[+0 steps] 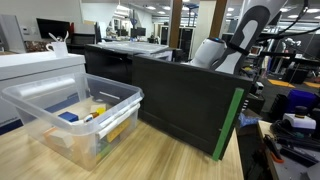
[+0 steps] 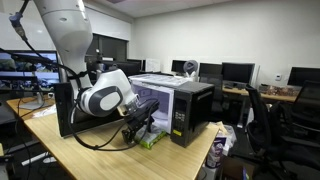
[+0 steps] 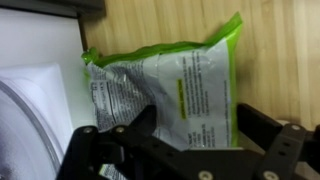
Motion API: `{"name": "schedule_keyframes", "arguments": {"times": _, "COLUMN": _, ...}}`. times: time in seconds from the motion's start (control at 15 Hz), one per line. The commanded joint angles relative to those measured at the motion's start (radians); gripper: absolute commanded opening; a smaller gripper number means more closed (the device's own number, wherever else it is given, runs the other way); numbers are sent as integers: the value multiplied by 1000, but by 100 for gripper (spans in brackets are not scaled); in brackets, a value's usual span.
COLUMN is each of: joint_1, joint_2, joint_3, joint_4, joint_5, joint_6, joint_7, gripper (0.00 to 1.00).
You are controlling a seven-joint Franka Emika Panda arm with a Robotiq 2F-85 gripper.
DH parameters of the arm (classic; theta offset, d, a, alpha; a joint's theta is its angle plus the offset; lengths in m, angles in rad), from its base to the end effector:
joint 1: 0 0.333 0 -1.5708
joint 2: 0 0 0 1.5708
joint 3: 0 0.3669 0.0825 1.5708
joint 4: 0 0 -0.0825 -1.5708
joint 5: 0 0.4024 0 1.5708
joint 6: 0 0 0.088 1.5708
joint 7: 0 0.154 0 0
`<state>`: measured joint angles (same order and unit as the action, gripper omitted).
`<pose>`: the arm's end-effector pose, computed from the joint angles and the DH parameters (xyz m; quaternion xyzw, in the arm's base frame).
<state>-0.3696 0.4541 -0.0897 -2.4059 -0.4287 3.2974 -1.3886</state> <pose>0.5228 -0.2092 0.1571 0.7524 0.6240 0.1008 0.1854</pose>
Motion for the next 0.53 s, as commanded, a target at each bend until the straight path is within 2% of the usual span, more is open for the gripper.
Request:
{"name": "schedule_keyframes", "arguments": {"times": 0.0, "joint_1": -33, "joint_2": 43, "joint_3": 13, "joint_4": -9, "joint_5": -27, "joint_6": 82, "joint_7": 14, "gripper": 57}}
{"name": "schedule_keyframes", "arguments": {"times": 0.27, "joint_1": -19, "joint_2": 41, "joint_3": -6, "joint_4": -18, "joint_5": -25, "joint_6": 92, "joint_7": 29, "gripper": 30}}
{"name": "schedule_keyframes", "arguments": {"times": 0.47, "joint_1": -30, "joint_2": 14, "joint_3": 12, "joint_4": -40, "joint_5": -29, "joint_6": 104, "joint_7": 62, "gripper": 12}}
